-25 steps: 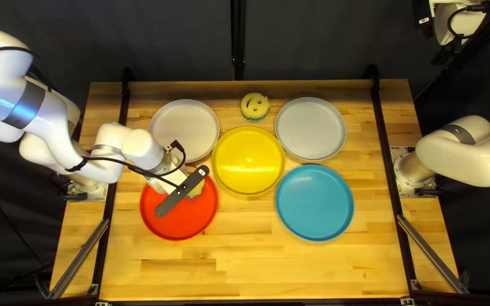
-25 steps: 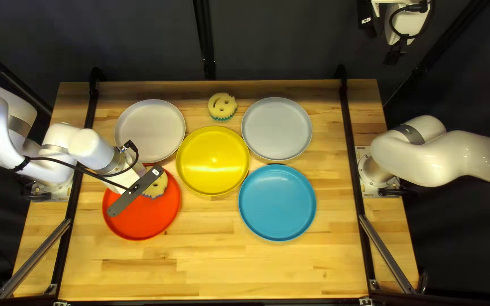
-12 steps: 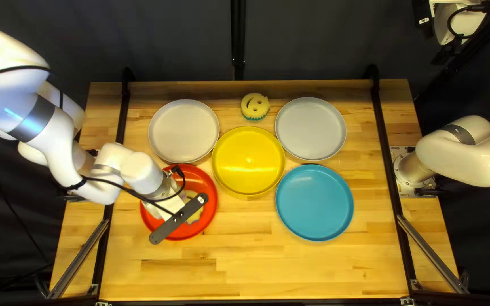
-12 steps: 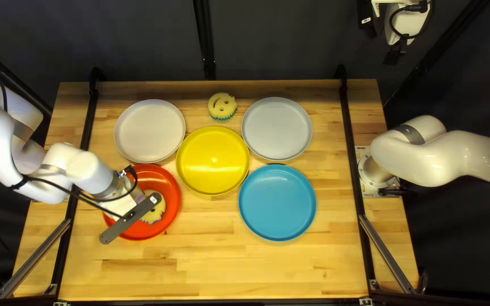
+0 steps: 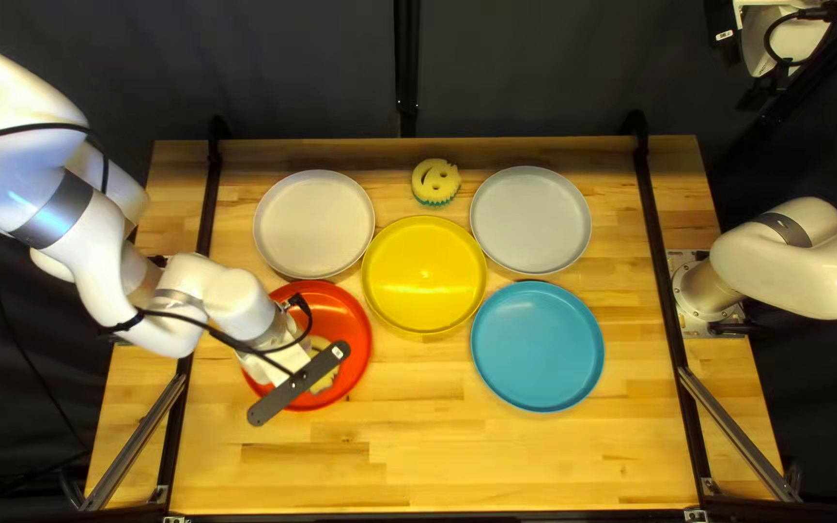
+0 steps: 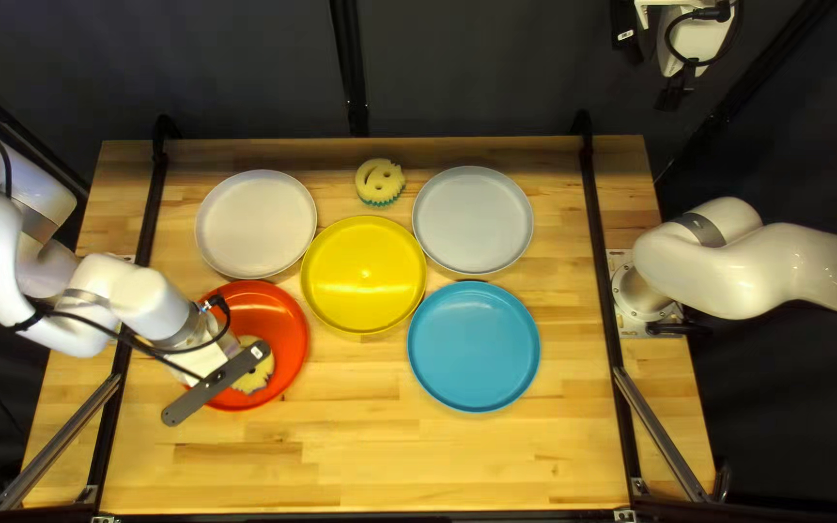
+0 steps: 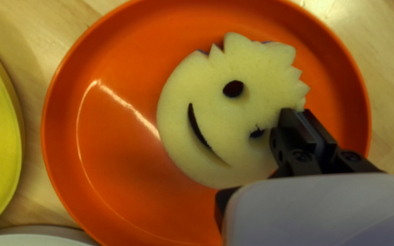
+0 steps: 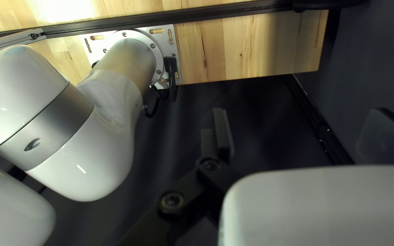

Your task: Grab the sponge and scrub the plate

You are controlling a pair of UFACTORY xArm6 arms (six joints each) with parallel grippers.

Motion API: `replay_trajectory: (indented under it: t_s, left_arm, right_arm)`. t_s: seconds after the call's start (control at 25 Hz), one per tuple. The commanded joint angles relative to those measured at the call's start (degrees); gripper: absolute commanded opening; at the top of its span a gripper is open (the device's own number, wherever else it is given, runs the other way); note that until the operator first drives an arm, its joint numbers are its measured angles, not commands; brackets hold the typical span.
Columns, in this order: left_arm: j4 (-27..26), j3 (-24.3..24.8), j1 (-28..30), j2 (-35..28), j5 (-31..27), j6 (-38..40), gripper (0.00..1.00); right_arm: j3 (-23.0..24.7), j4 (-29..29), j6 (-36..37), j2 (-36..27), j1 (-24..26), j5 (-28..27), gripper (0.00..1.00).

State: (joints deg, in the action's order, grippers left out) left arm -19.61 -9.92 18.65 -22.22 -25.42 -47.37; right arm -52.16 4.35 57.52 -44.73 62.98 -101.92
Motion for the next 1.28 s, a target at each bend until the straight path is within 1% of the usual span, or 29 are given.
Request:
replay_trajectory:
  t_s: [0.04, 0.2, 0.28, 0.48, 0.56, 0.6, 0.72, 1.0, 1.16, 1.28]
  left_arm:
    - [-0.76, 1.81, -7.12, -3.49, -2.29, -6.55, 0.0]
    - [-1.72, 2.19, -9.86, -4.09, -3.06, -9.74, 0.0]
    - [-2.2, 2.58, -9.72, -4.47, -3.24, -10.02, 0.0]
    - [-3.93, 3.6, -5.73, -4.79, -2.51, -7.99, 0.0]
    - [-4.84, 3.06, -3.27, -3.82, -2.06, -6.88, 0.0]
    - [-5.7, 2.48, -1.15, -2.82, -1.67, -6.07, 0.0]
    - [-7.29, 1.64, 1.89, -1.45, -1.54, -5.33, 0.0]
    - [-7.92, 0.86, 8.64, -1.31, -2.32, 0.4, 0.0]
    - [-7.5, 1.73, 9.26, -2.9, -3.55, 1.79, 0.0]
    - [-7.01, 3.38, 7.52, -5.13, -4.73, 1.35, 0.0]
  right_arm:
    - [0.0, 0.0, 0.0, 0.0, 0.0, 0.0, 1.0]
    - [0.0, 0.0, 0.0, 0.0, 0.0, 0.0, 1.0]
    - [0.0, 0.0, 0.0, 0.0, 0.0, 0.0, 1.0]
    - [0.0, 0.0, 0.0, 0.0, 0.0, 0.0, 1.0]
    - [0.0, 0.0, 0.0, 0.0, 0.0, 0.0, 1.0]
    - [0.0, 0.0, 0.0, 0.0, 0.0, 0.0, 1.0]
    - [0.0, 0.0, 0.0, 0.0, 0.0, 0.0, 1.0]
    - [0.0, 0.0, 0.0, 0.0, 0.0, 0.0, 1.0]
    - [0.0, 0.0, 0.0, 0.0, 0.0, 0.0, 1.0]
    - [0.0, 0.0, 0.0, 0.0, 0.0, 0.0, 1.0]
